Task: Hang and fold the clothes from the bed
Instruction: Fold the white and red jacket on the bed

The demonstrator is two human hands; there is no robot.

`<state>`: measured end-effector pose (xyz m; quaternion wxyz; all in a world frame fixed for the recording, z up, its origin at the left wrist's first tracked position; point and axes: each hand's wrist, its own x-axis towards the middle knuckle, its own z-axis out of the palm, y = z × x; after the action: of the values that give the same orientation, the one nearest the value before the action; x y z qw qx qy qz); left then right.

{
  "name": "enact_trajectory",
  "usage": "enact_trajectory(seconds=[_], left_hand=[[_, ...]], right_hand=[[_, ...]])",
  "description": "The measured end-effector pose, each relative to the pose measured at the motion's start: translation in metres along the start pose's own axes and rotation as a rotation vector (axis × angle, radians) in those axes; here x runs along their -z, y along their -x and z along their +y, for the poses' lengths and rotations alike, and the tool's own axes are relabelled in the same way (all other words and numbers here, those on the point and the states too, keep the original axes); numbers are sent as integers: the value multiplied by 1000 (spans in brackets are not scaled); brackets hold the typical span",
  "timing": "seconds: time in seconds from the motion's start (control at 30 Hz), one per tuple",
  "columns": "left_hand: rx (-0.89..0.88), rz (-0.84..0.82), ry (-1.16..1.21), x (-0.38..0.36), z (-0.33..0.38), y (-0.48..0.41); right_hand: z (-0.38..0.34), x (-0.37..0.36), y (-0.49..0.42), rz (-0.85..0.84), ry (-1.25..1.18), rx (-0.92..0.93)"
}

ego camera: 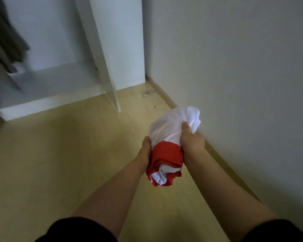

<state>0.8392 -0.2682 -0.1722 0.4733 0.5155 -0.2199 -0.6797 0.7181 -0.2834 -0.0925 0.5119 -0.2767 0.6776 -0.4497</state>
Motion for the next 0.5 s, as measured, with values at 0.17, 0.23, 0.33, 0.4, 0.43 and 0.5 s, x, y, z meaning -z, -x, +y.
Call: enact_trajectory(seconds=[0.17, 0.23, 0.33, 0.4, 0.43, 0.5], left_hand=[[-64, 82, -18, 19, 94, 29], [-84, 99, -65, 21, 152, 54], [-103, 98, -113, 21, 249, 105], [-79, 80, -77, 18, 315, 145], [-77, 60, -41, 16, 348, 168], [-67, -32, 61, 13, 413, 214]], right_hand=[[-75, -53, 33, -86, 19, 21], [-123, -70, 57, -141, 10, 6], [-213, -93, 104, -211, -24, -42], [-282, -105, 139, -244, -48, -38], [-318, -111, 157, -280, -67, -34], [-386, -124, 194, -362, -116, -36]])
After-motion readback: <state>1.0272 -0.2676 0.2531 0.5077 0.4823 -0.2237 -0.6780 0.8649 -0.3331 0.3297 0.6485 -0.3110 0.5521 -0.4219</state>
